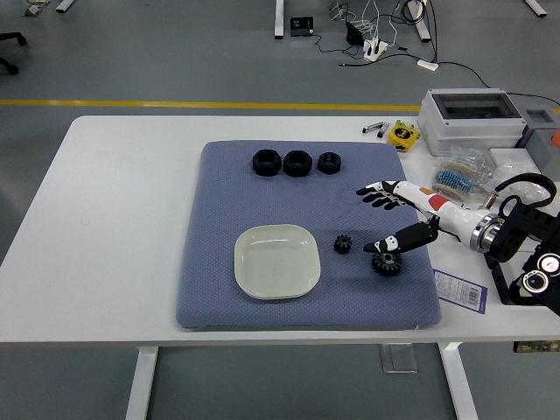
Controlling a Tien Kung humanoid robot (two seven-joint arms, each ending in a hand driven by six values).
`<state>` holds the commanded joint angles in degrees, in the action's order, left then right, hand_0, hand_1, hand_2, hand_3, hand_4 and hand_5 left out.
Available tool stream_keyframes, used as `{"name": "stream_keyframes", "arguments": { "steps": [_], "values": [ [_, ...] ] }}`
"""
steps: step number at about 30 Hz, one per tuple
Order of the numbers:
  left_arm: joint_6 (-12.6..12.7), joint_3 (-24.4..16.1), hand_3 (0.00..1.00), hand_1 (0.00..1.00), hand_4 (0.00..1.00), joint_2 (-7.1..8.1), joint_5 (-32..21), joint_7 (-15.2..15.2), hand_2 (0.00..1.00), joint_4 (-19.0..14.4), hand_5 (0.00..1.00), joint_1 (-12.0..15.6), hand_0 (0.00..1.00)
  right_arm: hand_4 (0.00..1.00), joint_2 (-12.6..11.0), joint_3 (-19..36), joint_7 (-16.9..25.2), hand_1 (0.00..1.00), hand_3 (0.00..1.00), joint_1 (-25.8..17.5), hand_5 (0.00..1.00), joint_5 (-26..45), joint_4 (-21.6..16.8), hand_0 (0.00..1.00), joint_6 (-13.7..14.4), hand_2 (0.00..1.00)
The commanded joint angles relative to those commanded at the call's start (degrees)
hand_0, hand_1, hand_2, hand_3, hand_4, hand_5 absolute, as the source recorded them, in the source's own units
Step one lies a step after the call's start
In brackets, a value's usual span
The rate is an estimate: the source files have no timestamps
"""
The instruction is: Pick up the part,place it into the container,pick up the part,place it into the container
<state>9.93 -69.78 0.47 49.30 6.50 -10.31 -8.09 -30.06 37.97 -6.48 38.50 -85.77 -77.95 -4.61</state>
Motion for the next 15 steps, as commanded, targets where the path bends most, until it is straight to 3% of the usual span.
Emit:
{"name": "stream_keyframes", "arguments": {
  "steps": [10,15],
  "values": [
    [-0.11,-0.03,0.561,0.619,0.612,0.17,0.14,0.11,0.632,0.00,0.685,-0.17,0.710,0.917,0.18,-7.71,-0.61,0.764,0.812,4.11,0.101,-20.92,3.99,0.788,-1.12,0.789],
    [-0.06,-0.05,0.561,0.619,0.612,0.17,-0.04,0.11,0.632,0.00,0.685,-0.19,0.710,0.917,0.30,-9.36,-0.91,0.764,0.812,4.23,0.101,-21.83,4.42,0.788,-1.58,0.789]
  ]
}}
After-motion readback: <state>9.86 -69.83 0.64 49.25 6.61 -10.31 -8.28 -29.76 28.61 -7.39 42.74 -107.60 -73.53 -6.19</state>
